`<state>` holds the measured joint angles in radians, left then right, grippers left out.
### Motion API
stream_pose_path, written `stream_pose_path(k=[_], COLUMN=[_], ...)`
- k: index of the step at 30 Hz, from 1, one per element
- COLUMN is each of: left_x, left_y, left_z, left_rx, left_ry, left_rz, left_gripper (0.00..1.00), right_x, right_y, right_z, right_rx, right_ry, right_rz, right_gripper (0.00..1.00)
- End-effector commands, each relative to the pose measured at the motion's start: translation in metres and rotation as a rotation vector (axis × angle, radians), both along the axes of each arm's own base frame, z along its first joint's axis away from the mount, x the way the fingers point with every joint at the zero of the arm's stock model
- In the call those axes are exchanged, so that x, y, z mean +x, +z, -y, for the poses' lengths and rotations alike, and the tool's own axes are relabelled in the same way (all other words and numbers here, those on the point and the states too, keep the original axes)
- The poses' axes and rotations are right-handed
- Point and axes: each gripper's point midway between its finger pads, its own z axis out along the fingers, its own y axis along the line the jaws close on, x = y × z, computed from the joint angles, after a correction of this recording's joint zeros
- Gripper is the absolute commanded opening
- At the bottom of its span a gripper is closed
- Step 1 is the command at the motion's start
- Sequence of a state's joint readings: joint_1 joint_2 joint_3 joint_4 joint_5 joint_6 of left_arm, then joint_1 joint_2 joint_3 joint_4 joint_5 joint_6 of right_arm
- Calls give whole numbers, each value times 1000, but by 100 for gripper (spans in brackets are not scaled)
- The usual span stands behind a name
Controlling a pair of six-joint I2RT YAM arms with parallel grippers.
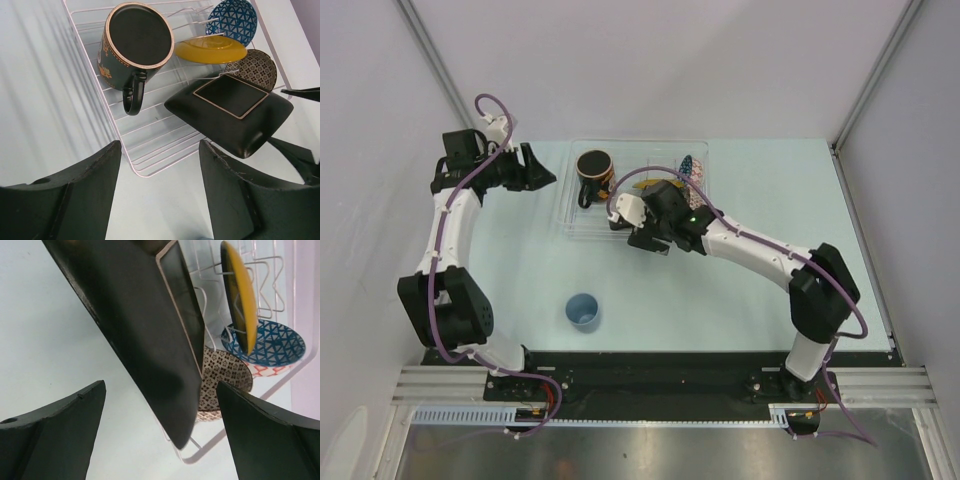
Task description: Load the mixed dishes into the dish rack
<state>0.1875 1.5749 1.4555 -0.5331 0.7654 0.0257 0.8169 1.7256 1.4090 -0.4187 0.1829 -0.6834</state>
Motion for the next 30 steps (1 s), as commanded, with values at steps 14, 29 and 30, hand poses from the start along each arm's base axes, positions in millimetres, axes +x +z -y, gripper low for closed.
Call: stream_pose_path(k=[14,29,30], left_x=[22,36,36], left_y=[-48,-106,-110], left_z=[6,35,34], left_rx=[5,50,54], left_ry=[-13,-62,-61], left_rz=[-48,-131,-137], left_gripper=[68,68,68], right_x=[48,49,48], right_y=[3,34,35], right_z=[-21,-7,-6], right_rx=[-25,-54,-57], right_ry=[-10,-31,-33], right_rz=[218,284,287], right_gripper=[64,14,13])
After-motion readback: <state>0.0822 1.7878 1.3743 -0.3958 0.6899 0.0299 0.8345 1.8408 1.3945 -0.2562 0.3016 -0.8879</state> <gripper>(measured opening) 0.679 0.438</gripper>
